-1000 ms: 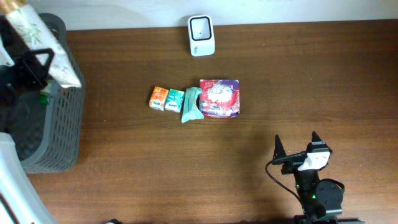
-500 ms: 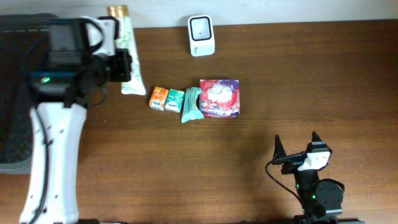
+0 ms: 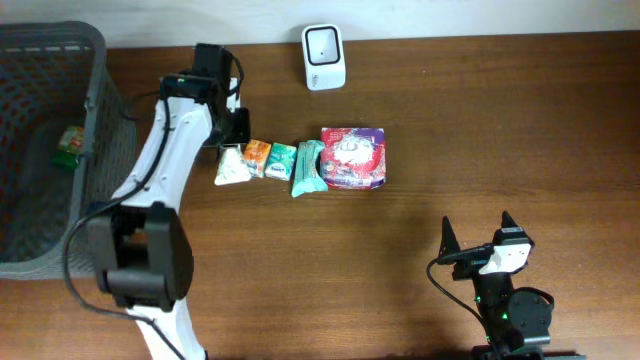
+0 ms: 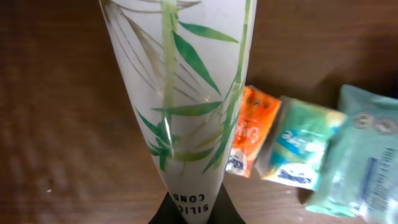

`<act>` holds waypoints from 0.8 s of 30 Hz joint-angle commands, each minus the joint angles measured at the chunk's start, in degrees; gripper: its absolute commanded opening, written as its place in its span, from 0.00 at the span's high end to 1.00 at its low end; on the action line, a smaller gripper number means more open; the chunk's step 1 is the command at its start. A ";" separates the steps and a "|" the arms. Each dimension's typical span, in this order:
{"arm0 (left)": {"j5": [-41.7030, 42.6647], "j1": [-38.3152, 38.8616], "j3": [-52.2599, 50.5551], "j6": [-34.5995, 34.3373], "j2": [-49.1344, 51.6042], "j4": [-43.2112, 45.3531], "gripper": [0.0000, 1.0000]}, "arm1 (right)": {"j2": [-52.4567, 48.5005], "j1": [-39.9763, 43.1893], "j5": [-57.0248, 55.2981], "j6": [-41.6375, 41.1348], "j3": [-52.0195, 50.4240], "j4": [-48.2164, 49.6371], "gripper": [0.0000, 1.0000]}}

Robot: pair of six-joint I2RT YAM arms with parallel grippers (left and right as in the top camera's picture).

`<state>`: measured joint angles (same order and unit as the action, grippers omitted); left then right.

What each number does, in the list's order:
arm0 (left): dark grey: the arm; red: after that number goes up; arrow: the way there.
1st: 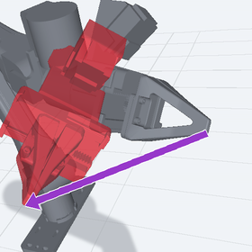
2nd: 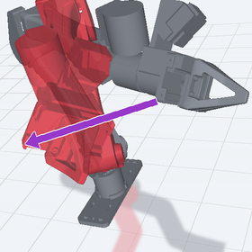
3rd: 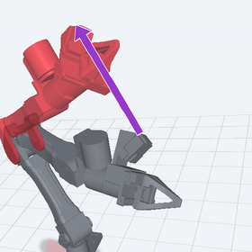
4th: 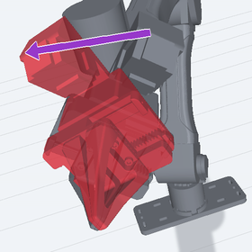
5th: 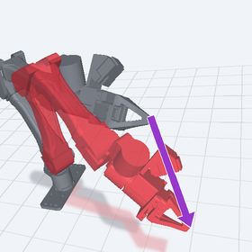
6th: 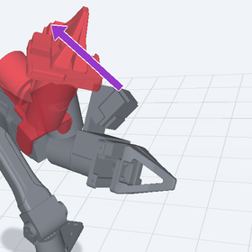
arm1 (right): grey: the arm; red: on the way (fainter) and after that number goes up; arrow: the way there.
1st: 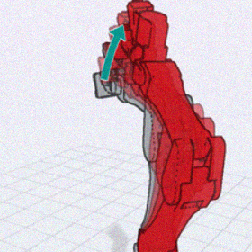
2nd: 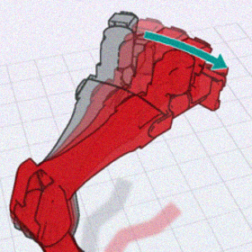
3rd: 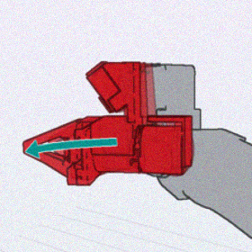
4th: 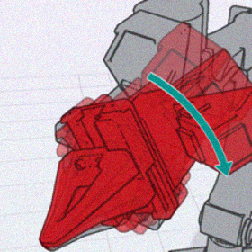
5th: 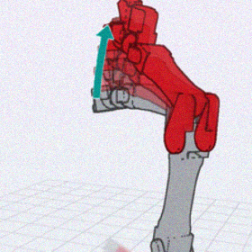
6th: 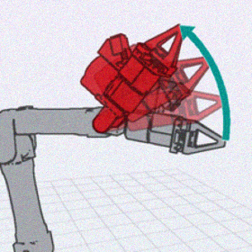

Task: Scan the item barcode
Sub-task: 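Carry the white tube over and lay it left of the orange pack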

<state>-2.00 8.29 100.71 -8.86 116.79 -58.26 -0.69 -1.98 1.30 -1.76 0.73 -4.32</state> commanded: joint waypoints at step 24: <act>1.40 0.17 27.98 -0.74 5.81 -17.81 0.76 | 0.33 -0.20 -0.50 -0.59 -0.42 -0.22 0.01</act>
<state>-1.43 8.29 117.64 -9.50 123.70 -71.29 -0.69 -1.98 1.30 -1.74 0.73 -4.32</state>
